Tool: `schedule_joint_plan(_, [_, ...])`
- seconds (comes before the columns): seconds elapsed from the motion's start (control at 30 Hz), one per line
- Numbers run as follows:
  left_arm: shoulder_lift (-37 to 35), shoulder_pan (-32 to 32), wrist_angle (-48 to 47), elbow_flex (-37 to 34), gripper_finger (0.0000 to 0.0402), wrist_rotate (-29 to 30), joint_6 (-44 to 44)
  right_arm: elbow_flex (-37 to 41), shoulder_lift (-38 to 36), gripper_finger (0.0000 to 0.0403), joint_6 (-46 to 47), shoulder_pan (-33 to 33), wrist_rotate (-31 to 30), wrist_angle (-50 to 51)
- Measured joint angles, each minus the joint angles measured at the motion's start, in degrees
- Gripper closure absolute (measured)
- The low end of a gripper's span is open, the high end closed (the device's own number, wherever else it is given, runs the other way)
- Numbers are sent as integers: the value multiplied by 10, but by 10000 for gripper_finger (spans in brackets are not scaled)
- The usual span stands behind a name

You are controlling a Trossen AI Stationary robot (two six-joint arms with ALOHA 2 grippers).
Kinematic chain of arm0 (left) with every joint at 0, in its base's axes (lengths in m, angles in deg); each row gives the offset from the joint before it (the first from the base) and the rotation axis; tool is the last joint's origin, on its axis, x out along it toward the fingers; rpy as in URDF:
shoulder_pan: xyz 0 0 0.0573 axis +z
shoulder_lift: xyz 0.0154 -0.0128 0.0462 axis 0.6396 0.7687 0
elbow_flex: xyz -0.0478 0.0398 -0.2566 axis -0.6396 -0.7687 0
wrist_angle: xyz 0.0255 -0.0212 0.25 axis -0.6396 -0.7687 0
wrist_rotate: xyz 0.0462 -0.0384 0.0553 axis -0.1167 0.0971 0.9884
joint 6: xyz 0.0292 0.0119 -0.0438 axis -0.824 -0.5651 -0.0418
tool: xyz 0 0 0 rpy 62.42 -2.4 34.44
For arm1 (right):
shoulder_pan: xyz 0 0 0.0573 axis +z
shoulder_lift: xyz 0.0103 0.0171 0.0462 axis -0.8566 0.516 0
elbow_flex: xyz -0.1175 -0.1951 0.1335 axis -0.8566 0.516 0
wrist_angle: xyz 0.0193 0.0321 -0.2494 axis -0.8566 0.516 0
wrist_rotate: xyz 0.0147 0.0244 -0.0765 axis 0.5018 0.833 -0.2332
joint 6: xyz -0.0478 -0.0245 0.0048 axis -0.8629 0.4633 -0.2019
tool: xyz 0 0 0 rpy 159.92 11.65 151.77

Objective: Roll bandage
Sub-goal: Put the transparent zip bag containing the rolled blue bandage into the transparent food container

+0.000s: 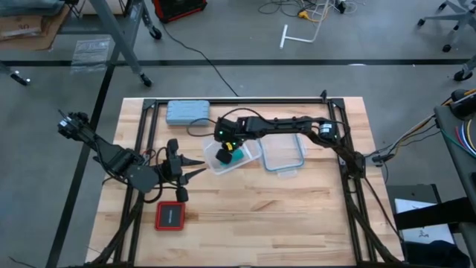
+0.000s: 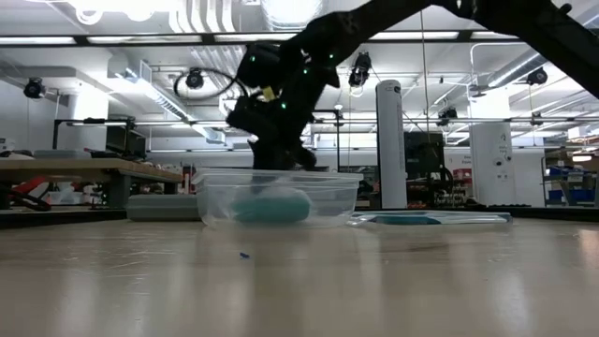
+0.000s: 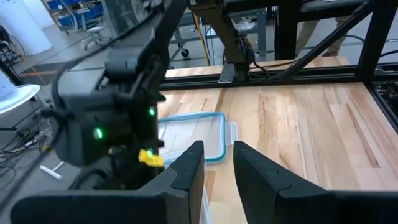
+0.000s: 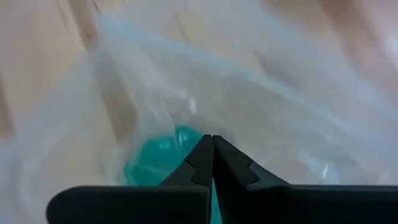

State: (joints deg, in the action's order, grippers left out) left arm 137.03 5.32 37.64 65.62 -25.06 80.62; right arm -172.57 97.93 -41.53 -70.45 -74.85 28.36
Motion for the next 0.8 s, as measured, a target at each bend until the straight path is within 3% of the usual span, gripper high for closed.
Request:
schedule_joint_plan(0.3, [0,0,-3,0,315,0,4,2,19,403,9,-1,10,100])
schedule_joint_plan(0.6, [0,0,-11,0,324,0,8,1,-20,403,3,-1,7,74])
schedule_joint_plan(0.8, [0,0,-10,0,320,0,8,1,-33,403,-12,-1,-63,40])
